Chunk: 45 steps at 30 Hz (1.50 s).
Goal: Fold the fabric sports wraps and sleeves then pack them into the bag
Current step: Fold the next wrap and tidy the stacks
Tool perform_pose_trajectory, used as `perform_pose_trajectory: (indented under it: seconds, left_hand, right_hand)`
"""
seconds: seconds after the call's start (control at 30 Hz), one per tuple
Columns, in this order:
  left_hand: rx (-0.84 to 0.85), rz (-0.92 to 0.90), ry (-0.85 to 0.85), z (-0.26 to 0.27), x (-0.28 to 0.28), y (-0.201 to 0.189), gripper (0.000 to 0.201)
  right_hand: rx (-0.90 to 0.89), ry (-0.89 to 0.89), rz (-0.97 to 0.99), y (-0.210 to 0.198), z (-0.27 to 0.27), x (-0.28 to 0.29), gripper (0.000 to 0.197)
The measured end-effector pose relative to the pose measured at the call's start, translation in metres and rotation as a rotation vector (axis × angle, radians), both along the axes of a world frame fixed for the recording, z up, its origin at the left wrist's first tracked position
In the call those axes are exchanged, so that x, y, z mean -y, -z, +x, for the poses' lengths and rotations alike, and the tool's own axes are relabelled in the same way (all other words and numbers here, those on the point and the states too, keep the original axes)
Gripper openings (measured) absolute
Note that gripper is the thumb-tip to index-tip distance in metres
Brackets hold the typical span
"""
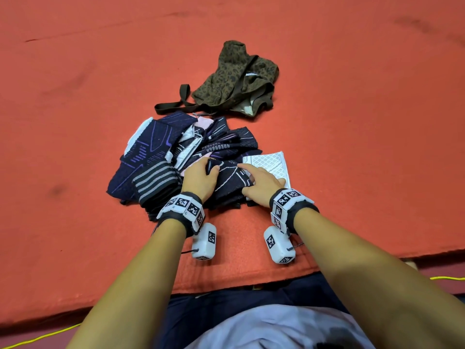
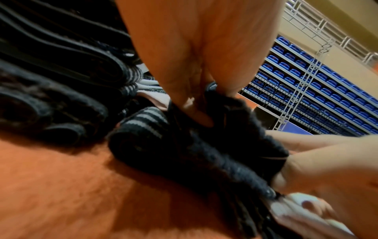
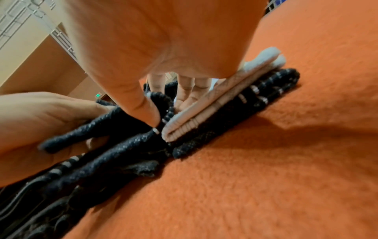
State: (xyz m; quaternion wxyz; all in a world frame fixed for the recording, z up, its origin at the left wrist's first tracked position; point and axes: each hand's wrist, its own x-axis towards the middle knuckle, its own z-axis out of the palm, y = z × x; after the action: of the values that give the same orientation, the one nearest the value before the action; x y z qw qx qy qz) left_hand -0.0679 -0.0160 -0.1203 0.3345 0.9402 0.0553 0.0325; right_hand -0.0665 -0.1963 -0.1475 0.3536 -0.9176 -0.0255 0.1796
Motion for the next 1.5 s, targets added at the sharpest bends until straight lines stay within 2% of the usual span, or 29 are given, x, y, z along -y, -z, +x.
perform_pose_trajectory:
  seconds: [0.1,0.23,0.37,0.4,0.47,0.53,0.67,0.8,0.87,1.03,1.13,1.3,1.5]
  left_hand:
    - [-0.019,0.004,-0.009,0.001,-0.002,0.001,0.034]
    - [-0.035,0.038,-0.021,0.001,-0.003,0.000,0.032]
    - [-0.036,0.053,-0.041,-0.001,-0.007,0.001,0.029]
    - [-0.036,0.053,-0.047,-0.002,-0.008,0.001,0.028]
    - [-0.043,0.048,-0.048,-0.003,-0.008,0.000,0.027]
    - [-0.048,0.056,-0.032,-0.004,-0.009,-0.001,0.029]
    - [-0.049,0.088,0.017,-0.002,-0.012,0.000,0.030]
    - [-0.053,0.114,-0.005,0.002,-0.010,0.006,0.023]
    - [-0.050,0.104,-0.013,0.003,-0.008,0.008,0.020]
    - [-0.009,0.086,0.033,0.005,-0.009,0.004,0.012]
    - [-0.016,0.080,0.021,0.005,-0.009,0.004,0.011]
    - [-0.016,0.087,0.017,0.007,-0.010,0.009,0.014]
    - [-0.036,0.127,0.024,0.008,-0.009,0.014,0.024]
  right_hand:
    - [-0.037,0.069,0.082,0.001,0.001,-0.001,0.071]
    - [-0.040,0.077,0.103,-0.005,0.000,-0.003,0.066]
    - [-0.082,0.141,0.144,-0.014,0.001,-0.005,0.028]
    - [-0.081,0.145,0.120,-0.013,0.002,-0.006,0.025]
    - [-0.067,0.132,0.049,-0.009,0.003,-0.009,0.033]
    - [-0.058,0.117,-0.004,-0.005,0.006,-0.011,0.031]
    - [-0.076,0.154,0.102,0.004,0.012,-0.007,0.039]
    - [-0.075,0.197,0.267,0.009,0.017,0.000,0.025]
    - [-0.078,0.193,0.303,0.008,0.017,0.002,0.028]
    - [-0.105,0.182,0.298,0.007,0.016,0.002,0.035]
    - [-0.092,0.174,0.326,0.008,0.016,0.002,0.031]
    - [-0.075,0.175,0.311,0.007,0.014,0.001,0.024]
    - [-0.094,0.175,0.278,0.008,0.015,0.002,0.032]
